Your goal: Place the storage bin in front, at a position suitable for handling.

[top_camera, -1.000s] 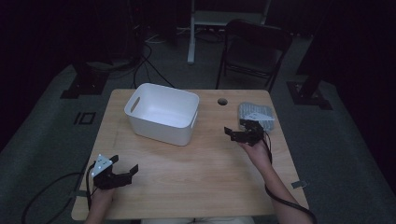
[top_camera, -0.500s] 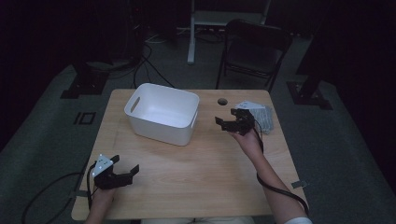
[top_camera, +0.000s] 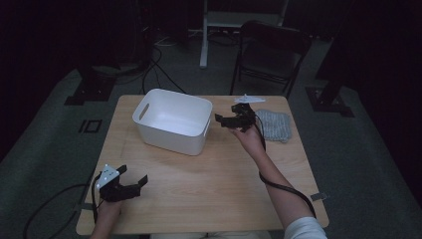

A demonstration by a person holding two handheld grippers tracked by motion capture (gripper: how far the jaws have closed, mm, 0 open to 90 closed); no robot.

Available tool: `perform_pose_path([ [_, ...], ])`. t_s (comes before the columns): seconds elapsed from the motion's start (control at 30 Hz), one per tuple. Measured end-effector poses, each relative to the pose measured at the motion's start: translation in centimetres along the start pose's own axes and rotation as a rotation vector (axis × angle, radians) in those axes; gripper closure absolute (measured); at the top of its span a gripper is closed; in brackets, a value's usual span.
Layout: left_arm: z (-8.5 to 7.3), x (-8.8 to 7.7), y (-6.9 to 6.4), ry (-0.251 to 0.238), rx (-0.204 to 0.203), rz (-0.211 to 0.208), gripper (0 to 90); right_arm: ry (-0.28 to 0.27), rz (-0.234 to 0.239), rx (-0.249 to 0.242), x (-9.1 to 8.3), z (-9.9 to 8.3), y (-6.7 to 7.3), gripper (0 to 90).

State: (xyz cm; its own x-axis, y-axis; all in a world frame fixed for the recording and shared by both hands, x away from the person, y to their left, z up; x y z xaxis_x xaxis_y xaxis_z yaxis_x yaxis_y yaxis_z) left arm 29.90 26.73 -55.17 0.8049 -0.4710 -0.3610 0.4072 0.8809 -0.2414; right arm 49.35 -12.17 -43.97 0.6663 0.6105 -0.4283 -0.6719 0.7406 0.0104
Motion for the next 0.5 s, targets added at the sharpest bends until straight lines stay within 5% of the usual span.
perform_pose_path([
  [0.23, -0.1, 0.1, 0.0, 0.009, 0.038, 0.024, 1.2, 0.003, 0.002, 0.01, 1.5, 0.9, 0.0, 17.1],
  [0.5, -0.1, 0.1, -0.2, -0.015, 0.051, -0.001, 1.1, 0.017, 0.006, 0.0, 3.4, 1.7, 0.4, 23.0],
])
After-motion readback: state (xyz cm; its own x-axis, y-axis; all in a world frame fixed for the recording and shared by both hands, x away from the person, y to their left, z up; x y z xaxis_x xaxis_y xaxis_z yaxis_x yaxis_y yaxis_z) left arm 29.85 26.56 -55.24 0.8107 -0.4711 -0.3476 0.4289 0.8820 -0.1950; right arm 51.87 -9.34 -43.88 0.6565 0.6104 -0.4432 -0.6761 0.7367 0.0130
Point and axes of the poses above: each handheld gripper's, and its own axes: x roughly forward along the jaws, z roughly out of its top, y roughly to its left, the point moved 3 cm from there along x, roughly forward along the jaws, and after that the axes turned 7 degrees about -x, right-handed, at the moved point
